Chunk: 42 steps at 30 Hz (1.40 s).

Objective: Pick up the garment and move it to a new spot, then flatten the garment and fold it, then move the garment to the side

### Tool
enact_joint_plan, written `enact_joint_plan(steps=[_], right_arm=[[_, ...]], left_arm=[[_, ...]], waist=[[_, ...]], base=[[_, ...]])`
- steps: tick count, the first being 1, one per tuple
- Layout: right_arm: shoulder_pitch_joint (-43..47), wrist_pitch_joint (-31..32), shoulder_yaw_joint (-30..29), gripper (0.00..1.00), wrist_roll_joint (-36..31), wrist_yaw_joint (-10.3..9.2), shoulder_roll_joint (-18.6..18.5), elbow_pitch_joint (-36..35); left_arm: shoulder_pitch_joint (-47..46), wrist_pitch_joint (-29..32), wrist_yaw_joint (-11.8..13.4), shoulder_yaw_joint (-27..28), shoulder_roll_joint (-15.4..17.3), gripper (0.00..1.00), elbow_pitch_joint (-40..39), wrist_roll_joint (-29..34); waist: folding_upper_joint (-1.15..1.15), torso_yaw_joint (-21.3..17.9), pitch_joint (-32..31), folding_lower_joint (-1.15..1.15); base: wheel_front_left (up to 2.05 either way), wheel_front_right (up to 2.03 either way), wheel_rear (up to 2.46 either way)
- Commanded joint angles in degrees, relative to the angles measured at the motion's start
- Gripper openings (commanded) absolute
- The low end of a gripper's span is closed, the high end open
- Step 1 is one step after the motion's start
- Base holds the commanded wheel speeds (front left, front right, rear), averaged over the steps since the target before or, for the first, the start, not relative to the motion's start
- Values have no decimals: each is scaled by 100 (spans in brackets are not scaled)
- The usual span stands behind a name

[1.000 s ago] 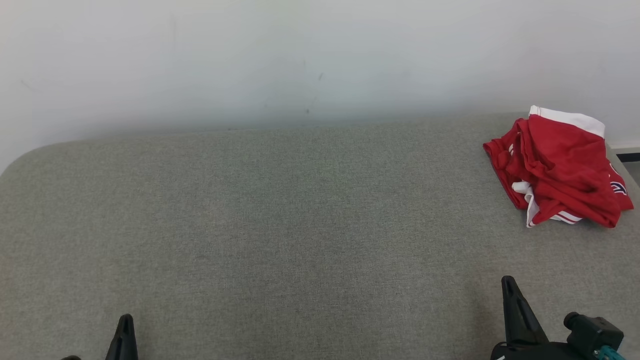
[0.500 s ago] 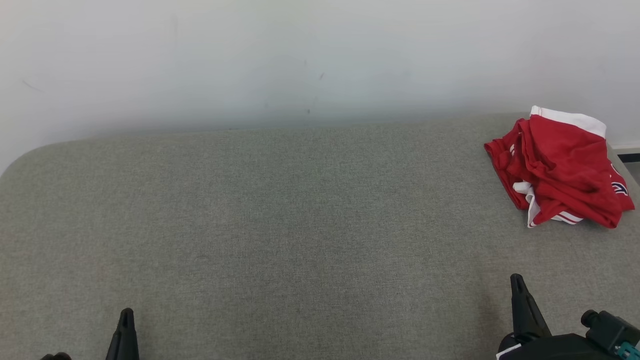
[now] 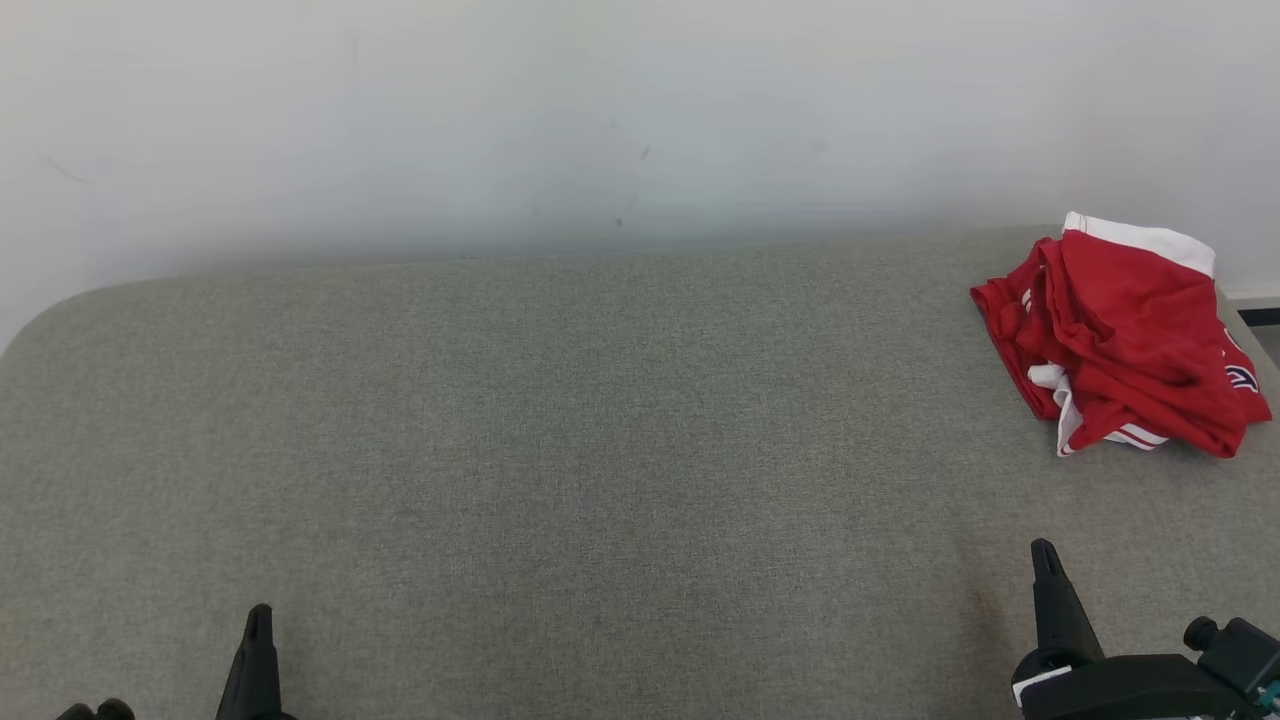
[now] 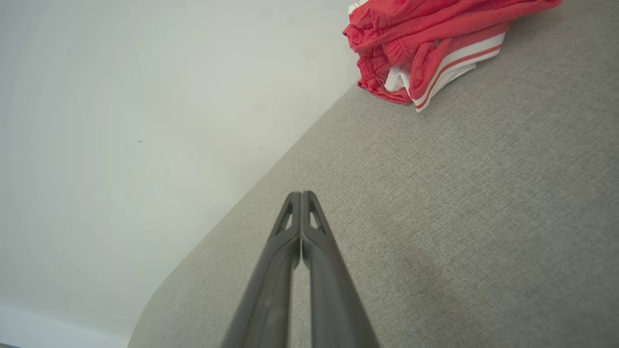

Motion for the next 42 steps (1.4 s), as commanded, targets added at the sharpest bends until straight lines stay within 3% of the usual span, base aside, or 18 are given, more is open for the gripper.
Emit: enact_joint_plan(steps=[1, 42], right_arm=[[-134, 31, -39, 0, 170, -5, 3, -83], [-292, 703, -328, 0, 2599, -9, 84, -101]], left_arm=[[-146, 35, -36, -2, 26, 0, -82, -197], [-400, 694, -71, -62, -1, 0, -77, -2721]], waist=[[0, 1, 0, 0], [0, 41, 3, 0]], base=[[0, 0, 0], [0, 0, 0]])
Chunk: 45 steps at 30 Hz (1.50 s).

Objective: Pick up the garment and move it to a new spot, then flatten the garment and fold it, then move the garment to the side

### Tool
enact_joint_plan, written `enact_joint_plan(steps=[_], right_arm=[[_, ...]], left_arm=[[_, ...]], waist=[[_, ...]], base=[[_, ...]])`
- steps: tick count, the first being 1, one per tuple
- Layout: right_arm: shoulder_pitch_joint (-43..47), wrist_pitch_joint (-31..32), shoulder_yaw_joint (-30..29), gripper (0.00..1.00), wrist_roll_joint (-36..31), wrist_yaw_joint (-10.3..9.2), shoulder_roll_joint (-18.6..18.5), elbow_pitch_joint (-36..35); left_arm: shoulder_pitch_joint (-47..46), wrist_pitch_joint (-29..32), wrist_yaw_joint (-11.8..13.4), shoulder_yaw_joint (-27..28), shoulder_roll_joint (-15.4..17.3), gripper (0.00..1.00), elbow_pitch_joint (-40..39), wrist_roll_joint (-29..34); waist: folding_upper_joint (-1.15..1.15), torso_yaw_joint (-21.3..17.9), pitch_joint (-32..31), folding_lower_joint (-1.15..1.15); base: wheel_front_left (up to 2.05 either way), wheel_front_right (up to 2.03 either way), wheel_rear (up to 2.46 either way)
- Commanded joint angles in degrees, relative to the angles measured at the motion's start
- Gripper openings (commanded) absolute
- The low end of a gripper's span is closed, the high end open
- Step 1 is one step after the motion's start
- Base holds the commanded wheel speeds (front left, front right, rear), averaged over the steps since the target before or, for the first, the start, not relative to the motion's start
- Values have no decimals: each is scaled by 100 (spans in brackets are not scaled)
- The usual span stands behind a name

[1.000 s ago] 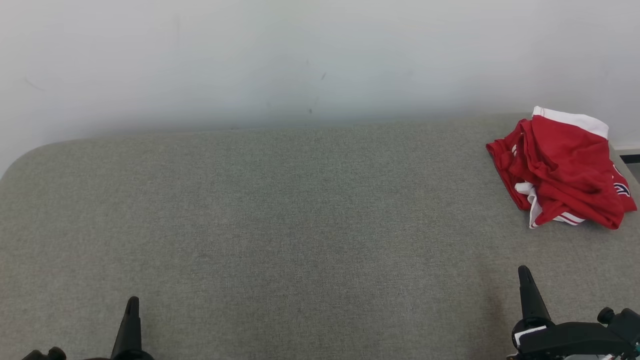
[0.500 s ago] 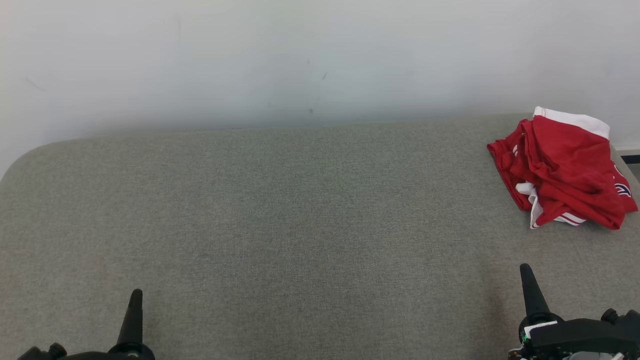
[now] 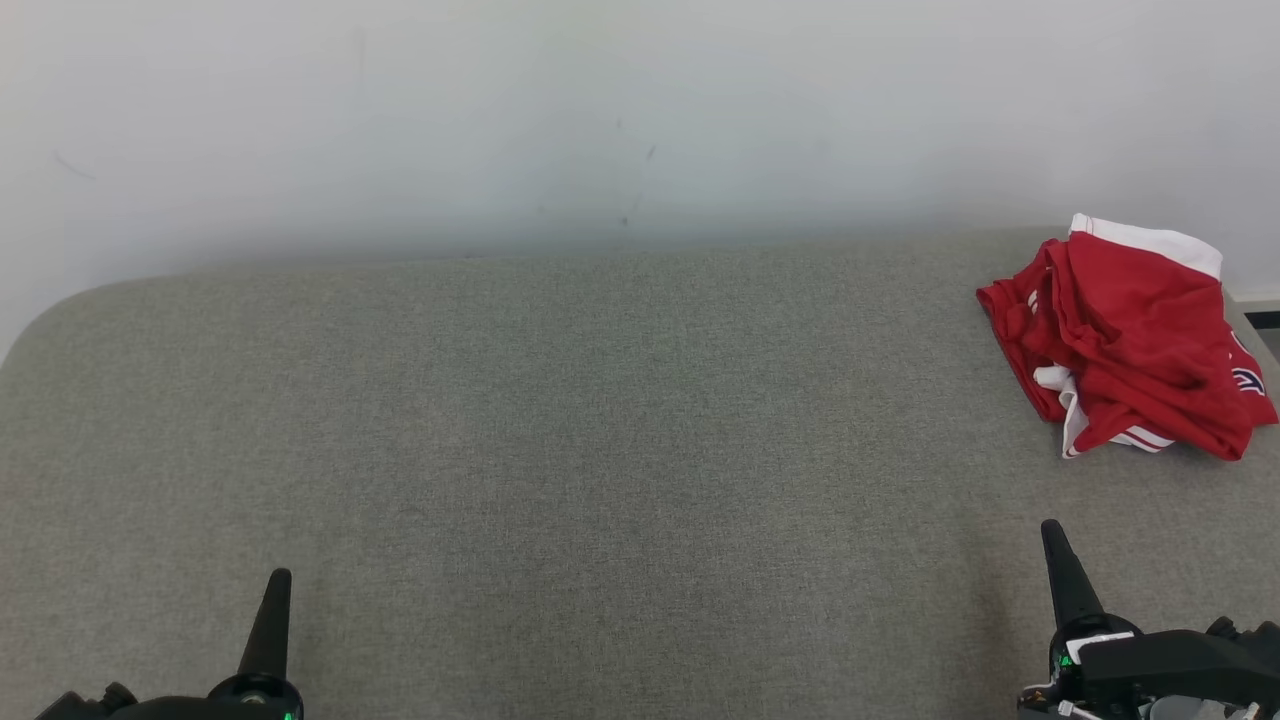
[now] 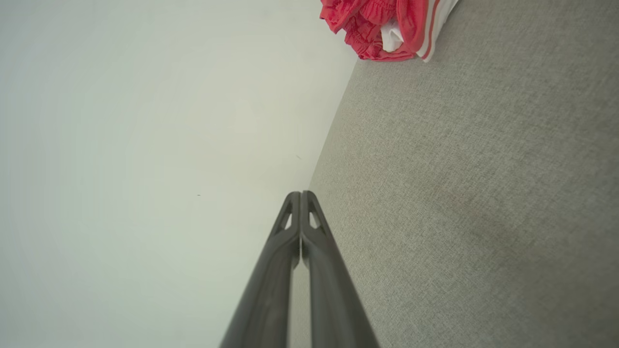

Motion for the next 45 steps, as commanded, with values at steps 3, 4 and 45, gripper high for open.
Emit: enact_joint_plan(steps=[3, 4, 45], right_arm=[[-88, 69, -43, 0, 246, -9, 17, -50], [-88, 69, -43, 0, 246, -9, 17, -50], [-188, 516, -234, 0, 1843, -13, 71, -54]], left_arm=[[-117, 70, -30, -1, 7, 0, -52, -261], [-117, 70, -30, -1, 7, 0, -52, -261], [-278, 508, -48, -43, -14, 0, -39, -1930]], waist=[[0, 4, 0, 0], [0, 4, 0, 0], [0, 42, 3, 0]], base=[[0, 0, 0], [0, 0, 0], [0, 0, 0]])
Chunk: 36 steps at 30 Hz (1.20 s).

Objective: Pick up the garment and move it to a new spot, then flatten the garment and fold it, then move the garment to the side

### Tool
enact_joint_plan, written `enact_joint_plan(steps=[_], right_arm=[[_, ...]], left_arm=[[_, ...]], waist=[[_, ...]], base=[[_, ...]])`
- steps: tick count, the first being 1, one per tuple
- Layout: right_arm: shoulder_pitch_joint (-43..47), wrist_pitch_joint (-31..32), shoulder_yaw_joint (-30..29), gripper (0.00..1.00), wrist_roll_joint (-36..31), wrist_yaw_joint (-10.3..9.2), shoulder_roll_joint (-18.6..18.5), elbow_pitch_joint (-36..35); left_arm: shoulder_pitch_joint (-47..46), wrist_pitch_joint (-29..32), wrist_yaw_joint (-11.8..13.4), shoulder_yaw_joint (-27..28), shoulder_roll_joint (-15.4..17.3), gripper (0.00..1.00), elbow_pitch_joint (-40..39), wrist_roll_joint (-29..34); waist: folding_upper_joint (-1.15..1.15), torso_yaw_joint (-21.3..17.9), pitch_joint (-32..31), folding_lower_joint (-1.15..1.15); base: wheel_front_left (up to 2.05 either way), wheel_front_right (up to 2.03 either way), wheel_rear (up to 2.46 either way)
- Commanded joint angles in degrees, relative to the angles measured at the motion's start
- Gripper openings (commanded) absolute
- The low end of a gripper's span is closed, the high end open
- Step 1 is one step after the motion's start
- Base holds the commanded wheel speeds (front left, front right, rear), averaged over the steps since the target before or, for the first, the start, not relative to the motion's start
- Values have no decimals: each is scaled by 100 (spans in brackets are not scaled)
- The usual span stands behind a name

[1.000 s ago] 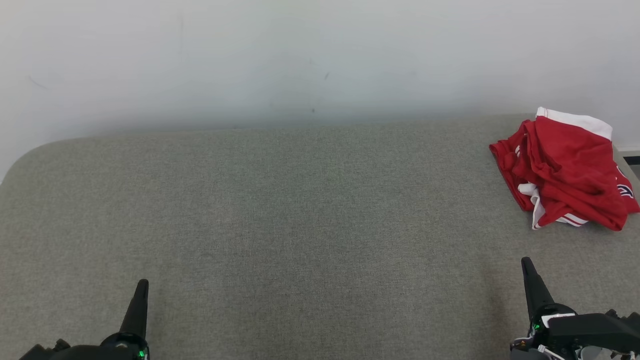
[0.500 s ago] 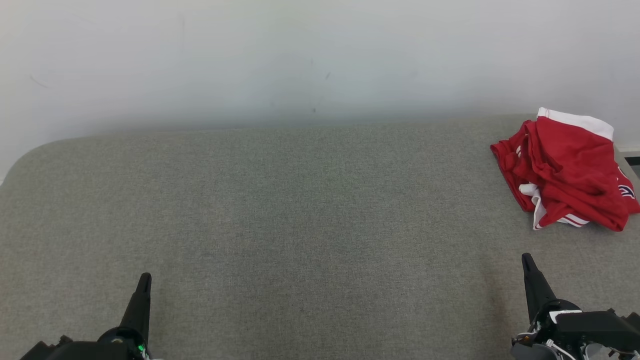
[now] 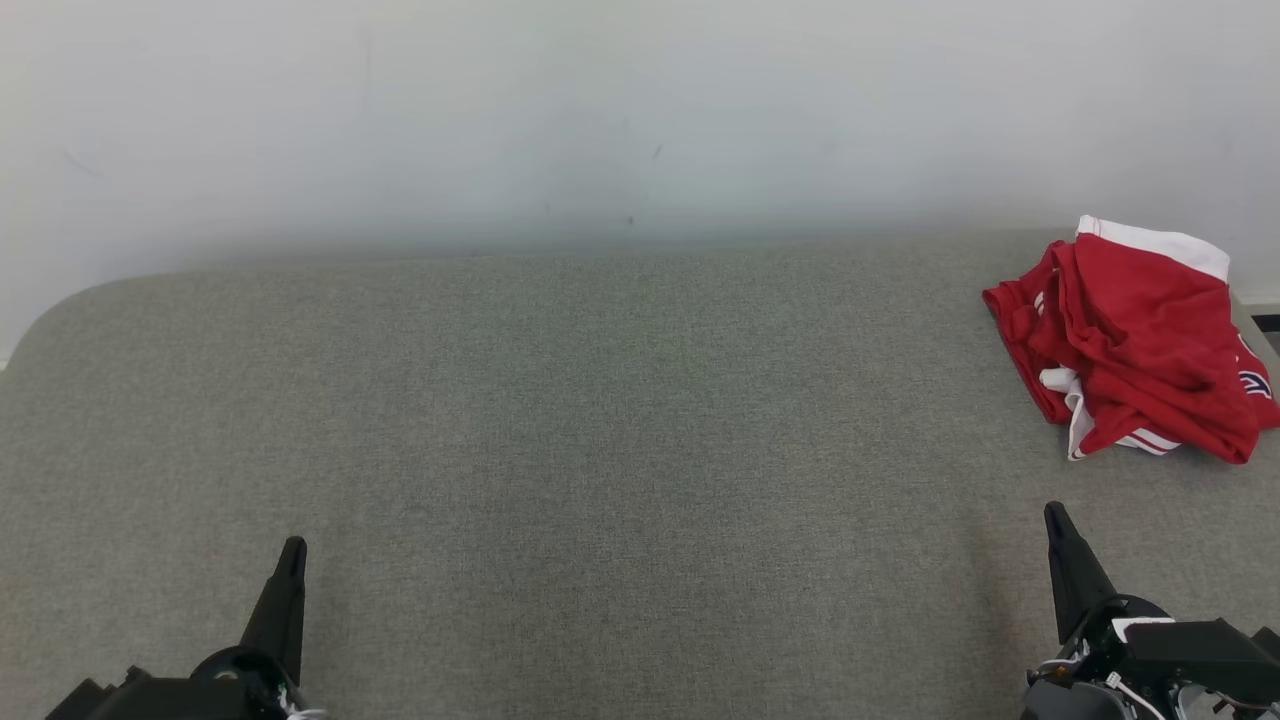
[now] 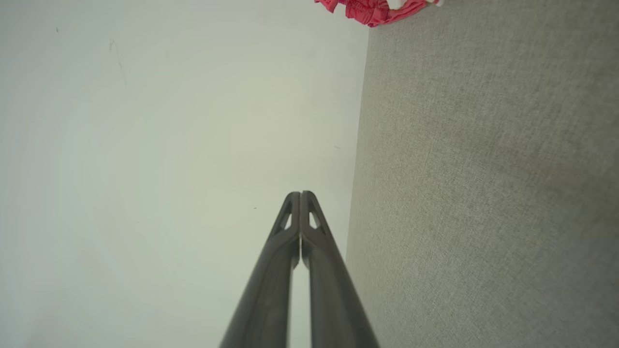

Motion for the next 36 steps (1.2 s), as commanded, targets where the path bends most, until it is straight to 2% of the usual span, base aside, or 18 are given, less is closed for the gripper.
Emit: enact_joint_plan(steps=[1, 36], right_arm=[[-46, 18, -17, 0, 12, -12, 15, -16], [-45, 15, -12, 0, 16, -12, 14, -15]], left_arm=[[-59, 21, -15, 0, -5, 0, -19, -29], [-58, 19, -15, 0, -5, 0, -21, -31]], waist=[[0, 0, 0, 0], [0, 0, 0, 0]], base=[[0, 0, 0], [0, 0, 0]])
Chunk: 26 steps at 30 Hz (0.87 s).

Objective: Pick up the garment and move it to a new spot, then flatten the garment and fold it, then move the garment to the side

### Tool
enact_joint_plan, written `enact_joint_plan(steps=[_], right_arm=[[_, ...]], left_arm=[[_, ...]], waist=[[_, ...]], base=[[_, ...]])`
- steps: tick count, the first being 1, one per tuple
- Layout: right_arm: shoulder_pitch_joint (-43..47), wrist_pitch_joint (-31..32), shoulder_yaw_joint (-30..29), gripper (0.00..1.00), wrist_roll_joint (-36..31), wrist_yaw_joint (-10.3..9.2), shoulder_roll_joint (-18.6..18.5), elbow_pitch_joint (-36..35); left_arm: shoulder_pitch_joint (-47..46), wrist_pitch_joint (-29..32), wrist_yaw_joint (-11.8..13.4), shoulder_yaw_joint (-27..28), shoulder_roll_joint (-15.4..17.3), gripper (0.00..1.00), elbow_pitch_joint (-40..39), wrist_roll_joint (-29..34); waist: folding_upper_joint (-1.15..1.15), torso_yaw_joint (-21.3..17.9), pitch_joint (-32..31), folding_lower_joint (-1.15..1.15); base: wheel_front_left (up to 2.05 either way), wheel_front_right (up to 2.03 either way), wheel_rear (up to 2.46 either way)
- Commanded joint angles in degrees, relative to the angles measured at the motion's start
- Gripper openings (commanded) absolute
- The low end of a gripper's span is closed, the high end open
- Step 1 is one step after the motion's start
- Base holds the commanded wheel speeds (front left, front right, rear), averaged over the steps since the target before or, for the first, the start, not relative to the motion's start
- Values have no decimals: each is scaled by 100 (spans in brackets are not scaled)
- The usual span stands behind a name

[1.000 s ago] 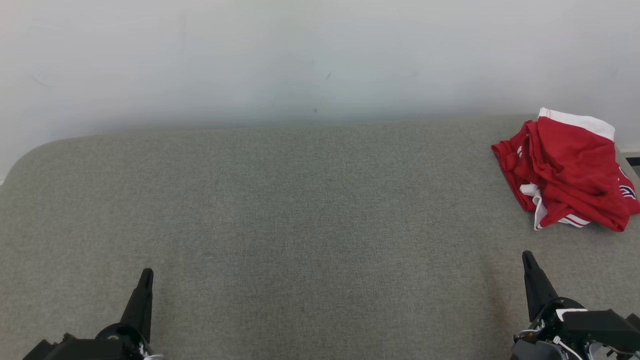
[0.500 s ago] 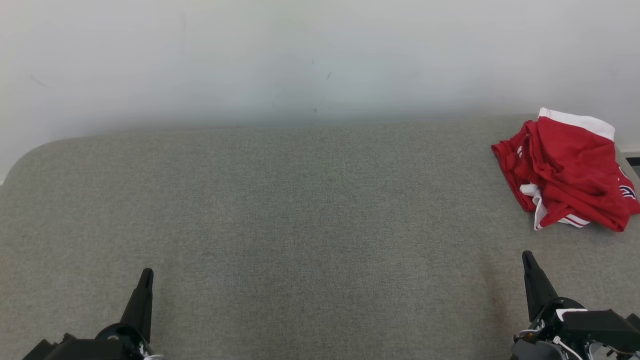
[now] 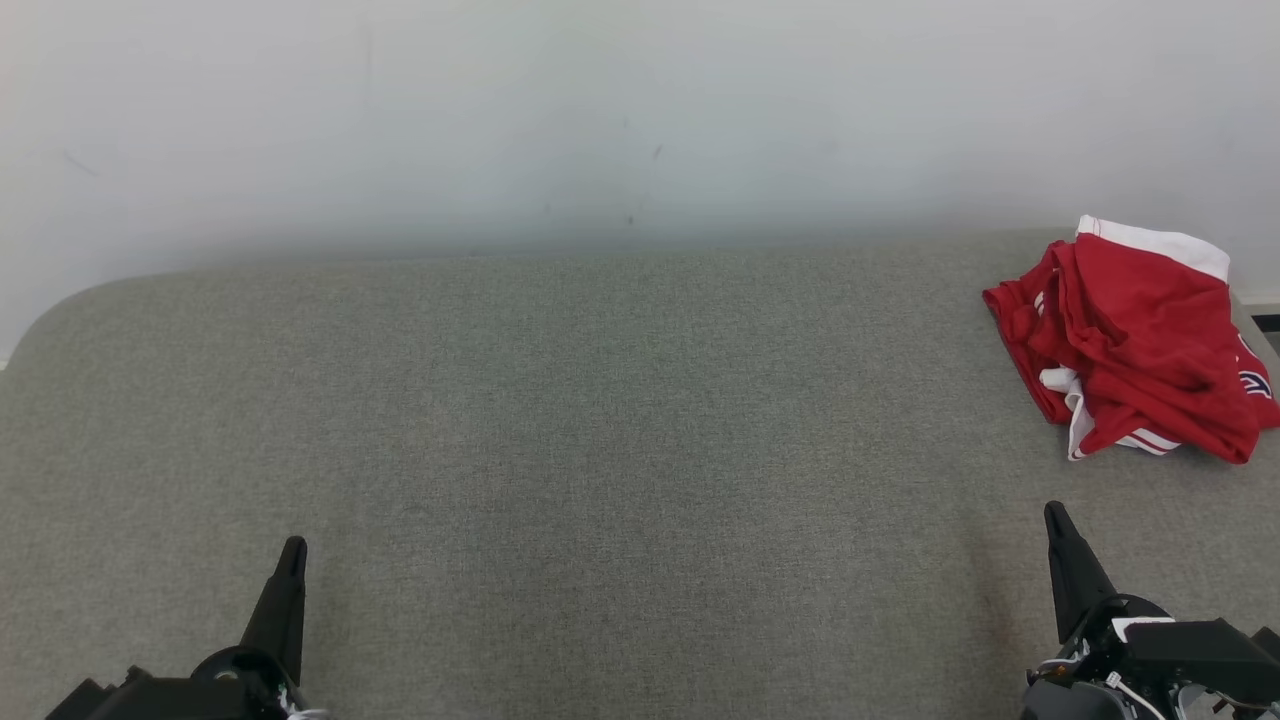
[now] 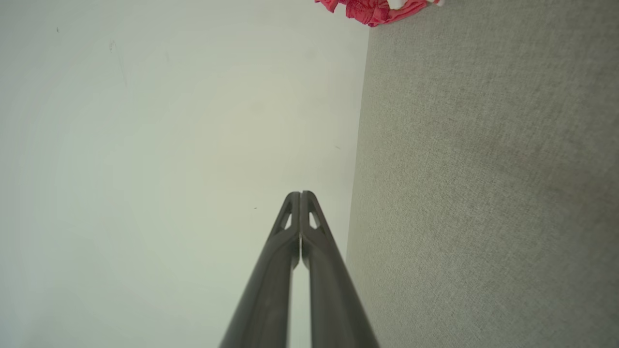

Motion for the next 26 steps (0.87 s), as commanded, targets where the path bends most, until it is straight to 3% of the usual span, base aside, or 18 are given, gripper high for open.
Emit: enact_joint_plan(steps=[1, 26], right_arm=[[-41, 14, -10, 0, 5, -12, 10, -12], [-40, 12, -7, 0, 7, -12, 10, -12]], left_arm=[[-57, 19, -14, 3, -4, 0, -20, -24], [-57, 18, -14, 2, -4, 0, -20, -25]], waist=[[0, 0, 0, 0], [0, 0, 0, 0]], base=[[0, 0, 0], [0, 0, 0]])
